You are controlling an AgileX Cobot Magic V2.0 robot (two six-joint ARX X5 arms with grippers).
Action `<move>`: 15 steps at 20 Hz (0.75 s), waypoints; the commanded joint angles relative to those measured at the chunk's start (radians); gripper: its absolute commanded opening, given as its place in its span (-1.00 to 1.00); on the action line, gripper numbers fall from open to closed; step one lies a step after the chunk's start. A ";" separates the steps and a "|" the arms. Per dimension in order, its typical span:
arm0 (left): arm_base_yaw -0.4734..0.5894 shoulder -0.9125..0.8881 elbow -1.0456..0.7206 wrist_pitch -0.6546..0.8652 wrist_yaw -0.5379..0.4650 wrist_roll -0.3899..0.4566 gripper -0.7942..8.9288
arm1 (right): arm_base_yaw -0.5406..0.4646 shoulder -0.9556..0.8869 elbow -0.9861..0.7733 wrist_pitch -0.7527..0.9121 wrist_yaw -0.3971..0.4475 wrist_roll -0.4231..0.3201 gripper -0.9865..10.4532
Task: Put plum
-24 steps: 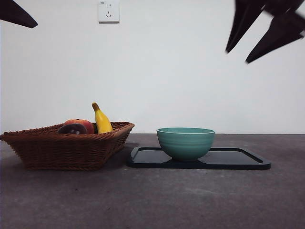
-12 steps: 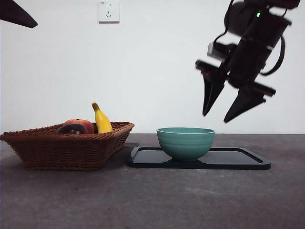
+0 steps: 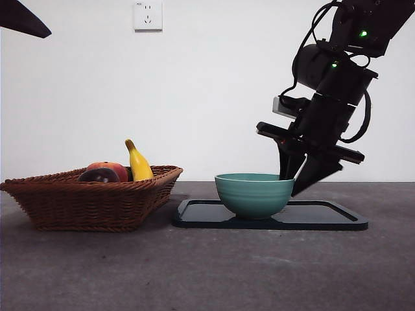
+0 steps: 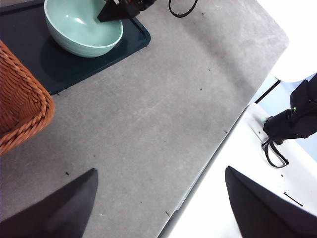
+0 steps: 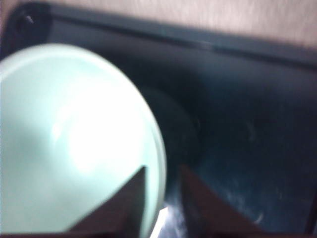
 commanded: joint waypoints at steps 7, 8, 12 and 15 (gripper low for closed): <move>-0.003 0.007 0.013 0.011 0.004 0.016 -0.01 | 0.007 -0.056 0.042 0.010 0.000 -0.009 -0.81; -0.003 0.006 0.013 0.011 0.004 0.016 -0.01 | 0.007 -0.087 0.042 0.007 0.000 -0.009 -0.81; -0.003 0.006 0.013 0.011 0.004 0.016 -0.01 | 0.007 -0.240 0.042 -0.071 -0.005 -0.016 -0.81; -0.003 0.006 0.013 0.009 0.004 0.016 -0.01 | 0.019 -0.364 0.042 -0.163 -0.008 -0.050 -0.81</move>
